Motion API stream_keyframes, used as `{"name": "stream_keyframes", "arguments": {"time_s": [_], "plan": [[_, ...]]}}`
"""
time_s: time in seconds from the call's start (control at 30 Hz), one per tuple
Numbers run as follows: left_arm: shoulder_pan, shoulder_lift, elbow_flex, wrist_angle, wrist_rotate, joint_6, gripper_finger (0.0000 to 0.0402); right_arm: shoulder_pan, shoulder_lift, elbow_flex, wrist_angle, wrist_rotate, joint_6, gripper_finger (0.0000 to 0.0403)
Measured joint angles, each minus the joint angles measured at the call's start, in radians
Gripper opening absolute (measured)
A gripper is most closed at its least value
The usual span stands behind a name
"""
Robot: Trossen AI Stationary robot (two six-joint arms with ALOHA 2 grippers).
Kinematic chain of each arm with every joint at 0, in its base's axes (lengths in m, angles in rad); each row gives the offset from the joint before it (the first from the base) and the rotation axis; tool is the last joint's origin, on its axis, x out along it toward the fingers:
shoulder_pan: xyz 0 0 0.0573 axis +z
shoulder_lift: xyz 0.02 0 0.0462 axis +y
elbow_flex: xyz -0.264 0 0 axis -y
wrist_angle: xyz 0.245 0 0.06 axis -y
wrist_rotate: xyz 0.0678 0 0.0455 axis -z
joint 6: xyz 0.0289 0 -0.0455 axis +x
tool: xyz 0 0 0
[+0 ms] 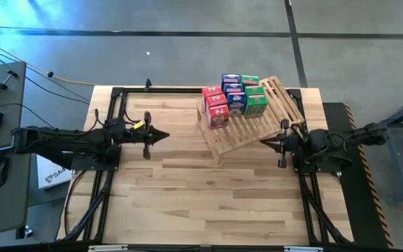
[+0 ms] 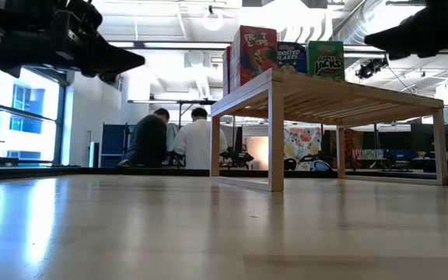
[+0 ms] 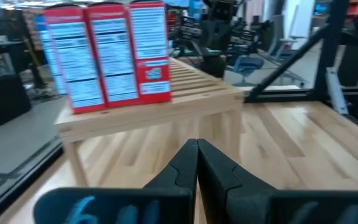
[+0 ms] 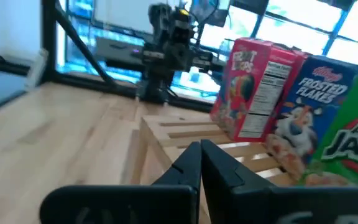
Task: Stack cereal on shelf
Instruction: Return to Home Position
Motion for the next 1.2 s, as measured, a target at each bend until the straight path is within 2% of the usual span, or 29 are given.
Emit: {"name": "stream_keyframes", "arguments": {"time_s": [0.13,0.33,0.6,0.73,0.83,1.03,1.2], "plan": [[0.042,-0.055,0.0,-0.059,0.0,0.0,0.0,-0.057,-0.076,-0.046,0.0,-0.139,0.023,0.0],[0.088,-0.122,0.0,-0.113,0.034,0.017,0.0,-0.157,-0.194,-0.076,-0.028,-0.239,0.042,0.0],[0.143,-0.197,0.0,-0.169,0.054,0.033,0.0,-0.284,-0.206,-0.076,-0.039,-0.181,0.064,0.0],[0.168,-0.24,-0.001,-0.21,0.102,0.025,0.0,-0.345,-0.206,-0.076,-0.03,-0.188,0.071,0.0],[0.178,-0.275,-0.003,-0.218,0.115,0.013,0.0,-0.391,-0.206,-0.076,-0.015,-0.234,0.078,0.0],[0.198,-0.366,-0.127,-0.071,0.122,-0.064,0.0,-0.472,-0.206,-0.076,0.017,-0.258,0.084,0.0],[0.218,-0.442,-0.146,-0.078,0.115,-0.116,0.0,-0.503,-0.206,-0.076,0.038,-0.223,0.068,0.0]]}}
